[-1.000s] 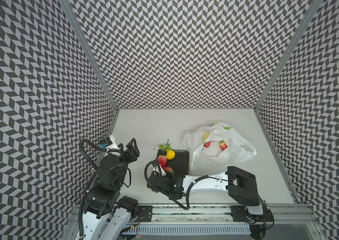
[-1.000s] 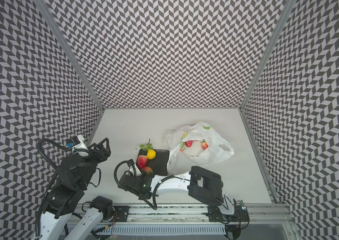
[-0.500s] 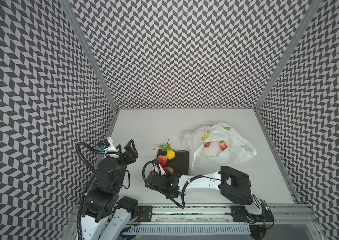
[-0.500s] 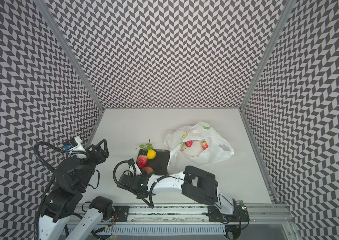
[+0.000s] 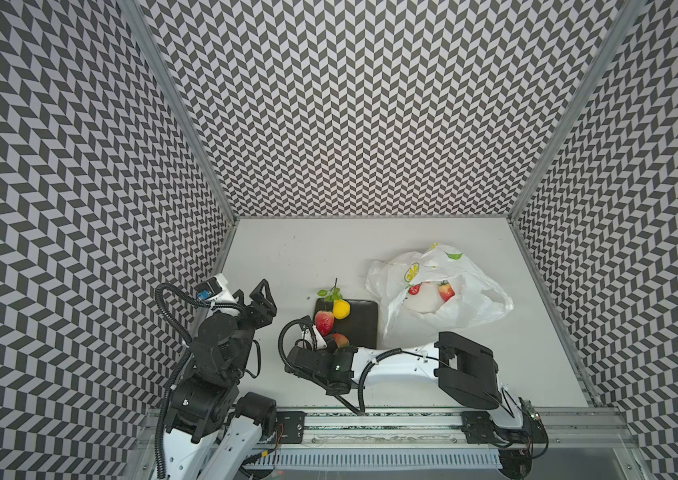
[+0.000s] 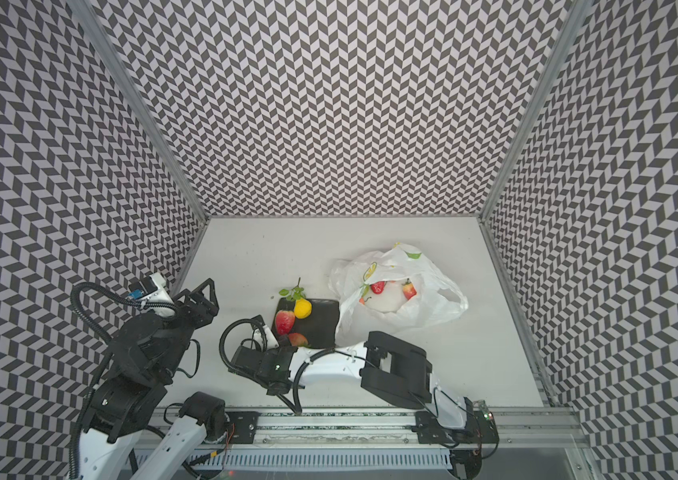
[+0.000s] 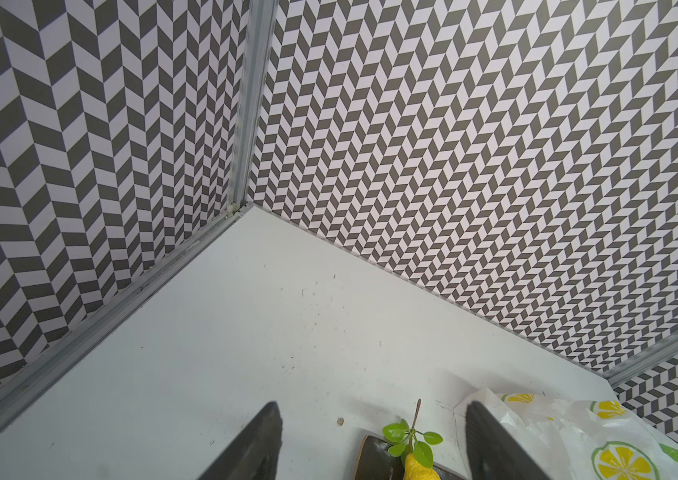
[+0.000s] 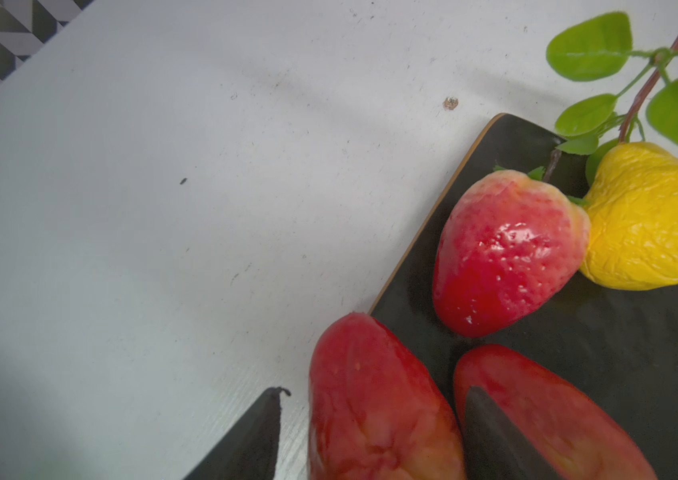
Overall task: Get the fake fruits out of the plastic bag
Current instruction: 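Lower the red fruit onto the black tray and open the right gripper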
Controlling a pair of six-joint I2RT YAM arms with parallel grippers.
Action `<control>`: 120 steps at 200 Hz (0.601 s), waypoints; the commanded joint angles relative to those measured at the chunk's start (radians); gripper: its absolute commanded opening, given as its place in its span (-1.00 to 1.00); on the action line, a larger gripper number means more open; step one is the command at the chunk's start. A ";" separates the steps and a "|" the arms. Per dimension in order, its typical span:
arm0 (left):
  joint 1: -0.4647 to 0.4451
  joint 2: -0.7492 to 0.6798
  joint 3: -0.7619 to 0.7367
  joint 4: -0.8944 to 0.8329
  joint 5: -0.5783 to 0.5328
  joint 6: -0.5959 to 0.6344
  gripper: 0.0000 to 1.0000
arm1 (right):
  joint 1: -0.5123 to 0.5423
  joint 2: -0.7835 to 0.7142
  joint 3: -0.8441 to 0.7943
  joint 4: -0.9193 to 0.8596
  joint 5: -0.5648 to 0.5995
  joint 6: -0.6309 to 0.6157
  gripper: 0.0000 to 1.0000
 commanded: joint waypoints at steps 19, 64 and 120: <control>0.004 0.004 0.009 -0.004 -0.002 0.002 0.40 | 0.008 -0.082 0.001 0.009 0.027 0.006 0.37; 0.005 0.007 0.032 -0.002 0.011 -0.001 0.40 | 0.021 -0.233 -0.066 0.048 0.037 -0.011 0.35; 0.005 0.022 -0.005 0.094 0.194 0.032 0.43 | 0.029 -0.539 -0.279 0.042 0.084 0.030 0.28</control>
